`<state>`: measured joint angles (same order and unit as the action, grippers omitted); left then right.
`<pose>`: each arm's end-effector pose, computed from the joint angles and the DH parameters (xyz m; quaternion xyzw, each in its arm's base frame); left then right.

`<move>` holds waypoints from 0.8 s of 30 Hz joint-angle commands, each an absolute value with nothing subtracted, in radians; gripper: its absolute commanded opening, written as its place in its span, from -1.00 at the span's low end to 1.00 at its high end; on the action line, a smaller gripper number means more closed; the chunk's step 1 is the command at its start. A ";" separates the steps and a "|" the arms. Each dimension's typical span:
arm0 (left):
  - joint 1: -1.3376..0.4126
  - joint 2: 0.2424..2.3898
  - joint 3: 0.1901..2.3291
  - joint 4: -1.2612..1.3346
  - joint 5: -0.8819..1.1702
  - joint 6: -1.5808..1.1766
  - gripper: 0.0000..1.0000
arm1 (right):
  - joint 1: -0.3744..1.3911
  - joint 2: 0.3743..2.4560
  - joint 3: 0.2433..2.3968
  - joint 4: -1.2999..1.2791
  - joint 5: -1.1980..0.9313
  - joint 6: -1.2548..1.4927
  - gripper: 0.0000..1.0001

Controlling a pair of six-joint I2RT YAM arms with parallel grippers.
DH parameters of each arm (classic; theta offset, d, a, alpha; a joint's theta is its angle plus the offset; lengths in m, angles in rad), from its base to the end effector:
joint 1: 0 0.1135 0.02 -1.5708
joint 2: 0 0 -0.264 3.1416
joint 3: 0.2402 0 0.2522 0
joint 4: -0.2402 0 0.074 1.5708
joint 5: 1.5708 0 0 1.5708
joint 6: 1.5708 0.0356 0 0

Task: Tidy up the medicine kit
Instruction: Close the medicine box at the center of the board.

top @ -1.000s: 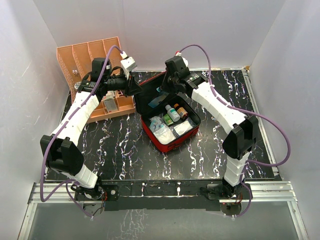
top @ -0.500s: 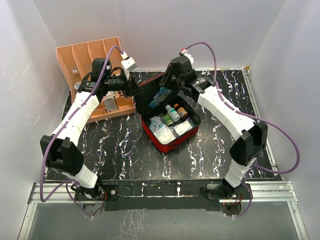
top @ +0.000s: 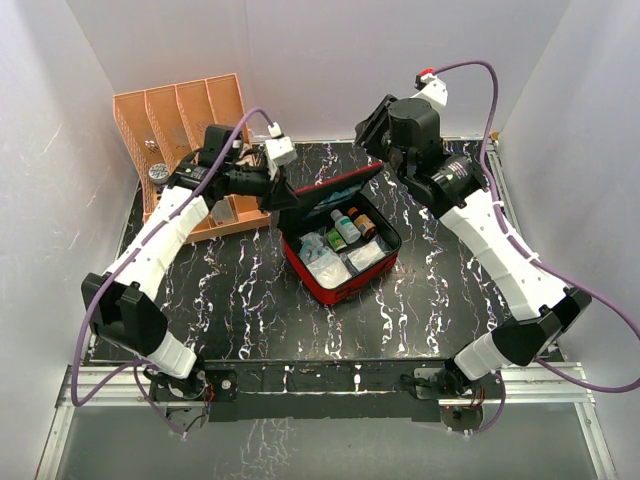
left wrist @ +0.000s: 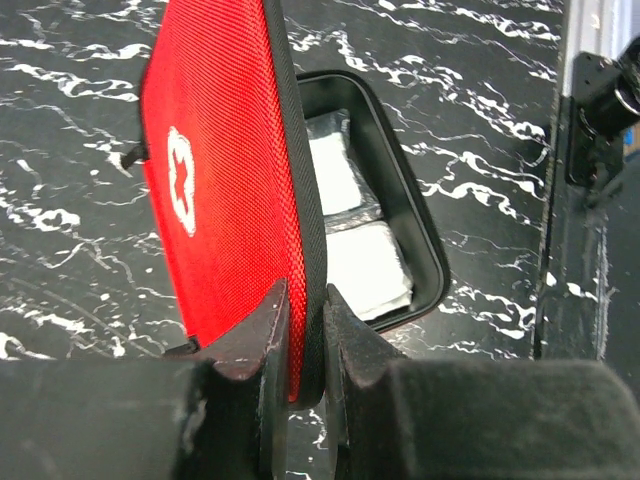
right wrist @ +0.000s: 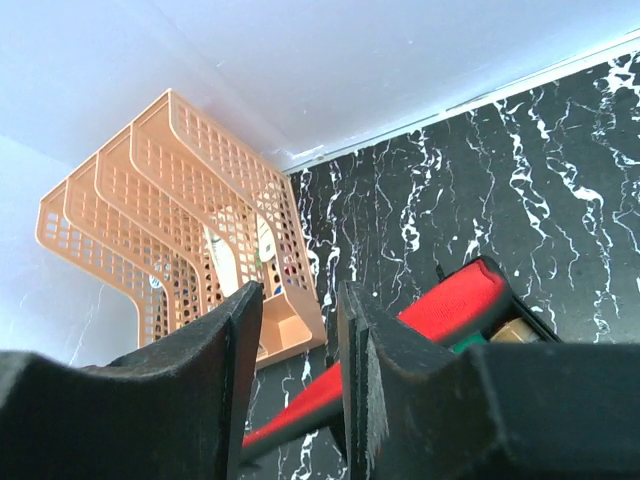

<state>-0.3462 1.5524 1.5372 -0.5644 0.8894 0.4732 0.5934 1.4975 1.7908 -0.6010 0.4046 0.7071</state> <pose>0.3120 -0.1419 0.3809 0.5040 0.6469 -0.3504 0.4525 0.2727 0.1671 0.4727 0.1634 0.7826 0.2211 0.5585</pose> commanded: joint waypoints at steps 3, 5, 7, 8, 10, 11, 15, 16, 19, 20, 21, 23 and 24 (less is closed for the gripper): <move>-0.462 1.495 1.484 -0.690 0.896 0.452 -1.00 | 0.587 1.483 1.770 -0.614 0.457 0.712 -0.31; -0.477 1.490 1.456 -0.669 0.894 0.427 -1.00 | 0.587 1.481 1.754 -0.619 0.450 0.724 -0.31; -0.482 1.492 1.435 -0.664 0.901 0.411 -1.00 | 0.588 1.472 1.737 -0.620 0.447 0.728 -0.31; -0.483 1.497 1.422 -0.663 0.906 0.407 -1.00 | 0.588 1.467 1.730 -0.623 0.446 0.727 -0.32; -0.486 1.503 1.402 -0.653 0.917 0.391 -1.00 | 0.587 1.459 1.721 -0.630 0.445 0.727 -0.32; -0.488 1.507 1.392 -0.643 0.921 0.378 -1.00 | 0.587 1.455 1.718 -0.633 0.445 0.726 -0.32; -0.510 1.533 1.357 -0.584 0.923 0.323 -0.97 | 0.586 1.445 1.699 -0.652 0.444 0.730 -0.31; -0.515 1.547 1.355 -0.577 0.925 0.316 -0.89 | 0.586 1.444 1.695 -0.658 0.445 0.733 -0.30; -0.535 1.576 1.361 -0.548 0.925 0.289 -0.62 | 0.586 1.445 1.683 -0.683 0.441 0.738 -0.28; -0.541 1.582 1.365 -0.538 0.922 0.282 -0.51 | 0.586 1.443 1.676 -0.686 0.438 0.737 -0.27; -0.544 1.587 1.369 -0.526 0.915 0.274 -0.44 | 0.586 1.441 1.669 -0.687 0.435 0.738 -0.27; -0.550 1.599 1.373 -0.503 0.909 0.257 -0.32 | 0.584 1.434 1.652 -0.684 0.429 0.740 -0.27; -0.552 1.607 1.373 -0.493 0.905 0.249 -0.29 | 0.584 1.431 1.644 -0.680 0.426 0.741 -0.27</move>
